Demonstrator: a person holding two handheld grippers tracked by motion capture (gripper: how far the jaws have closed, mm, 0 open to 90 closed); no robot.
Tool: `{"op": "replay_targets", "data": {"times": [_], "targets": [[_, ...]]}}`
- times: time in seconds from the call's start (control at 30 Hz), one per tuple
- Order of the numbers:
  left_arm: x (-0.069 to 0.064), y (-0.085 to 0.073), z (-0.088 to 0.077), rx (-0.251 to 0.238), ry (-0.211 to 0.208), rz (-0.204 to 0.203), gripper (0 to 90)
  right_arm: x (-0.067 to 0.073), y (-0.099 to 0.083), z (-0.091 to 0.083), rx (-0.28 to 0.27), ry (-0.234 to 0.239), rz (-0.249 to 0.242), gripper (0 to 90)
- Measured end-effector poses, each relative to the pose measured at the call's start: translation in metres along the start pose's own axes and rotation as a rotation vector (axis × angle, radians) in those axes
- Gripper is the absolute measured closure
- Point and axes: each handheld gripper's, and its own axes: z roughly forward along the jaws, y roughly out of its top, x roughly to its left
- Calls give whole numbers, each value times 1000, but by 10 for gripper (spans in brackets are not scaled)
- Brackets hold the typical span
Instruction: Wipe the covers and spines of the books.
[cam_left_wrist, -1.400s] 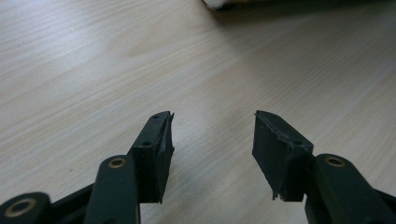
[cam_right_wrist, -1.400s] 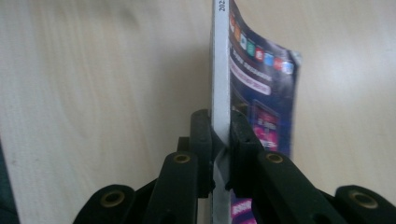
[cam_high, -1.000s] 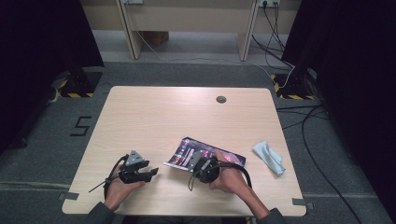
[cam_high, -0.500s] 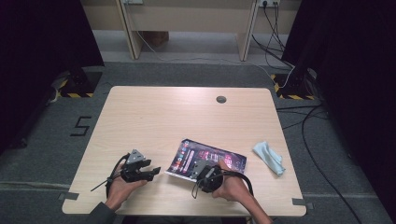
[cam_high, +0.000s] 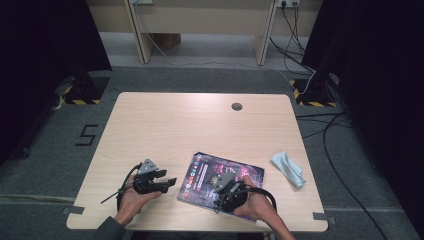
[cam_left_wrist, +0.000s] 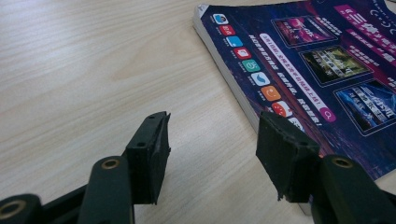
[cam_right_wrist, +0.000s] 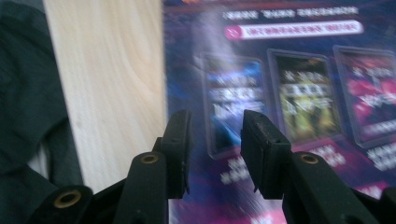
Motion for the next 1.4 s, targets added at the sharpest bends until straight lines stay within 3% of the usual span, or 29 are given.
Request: {"op": "replay_targets", "data": {"times": [0.07, 0.13, 0.47, 0.77, 0.93, 1.17, 1.3, 1.4], "targets": [[-2, 0, 1, 5, -4, 7, 430, -3, -3, -3, -7, -15, 18, 630], [-4, 1, 3, 2, -11, 9, 430, -8, -8, -4, -12, -62, 52, 615], [-17, 3, 17, 17, -56, 62, 439, -29, -44, -16, -86, -206, 308, 440], [-27, 3, 25, 47, -72, 112, 459, -33, -84, -29, -69, -296, 515, 352], [-30, 3, 25, 51, -78, 133, 481, -32, -96, -26, -53, -297, 559, 332], [-38, 0, 19, 83, -114, 165, 562, -45, -100, -22, -92, -251, 619, 311], [-44, -3, 14, 99, -113, 162, 554, -58, -93, -19, -80, -277, 614, 303], [-51, -7, 10, 110, -105, 178, 540, -69, -80, -15, -47, -324, 585, 305]]}}
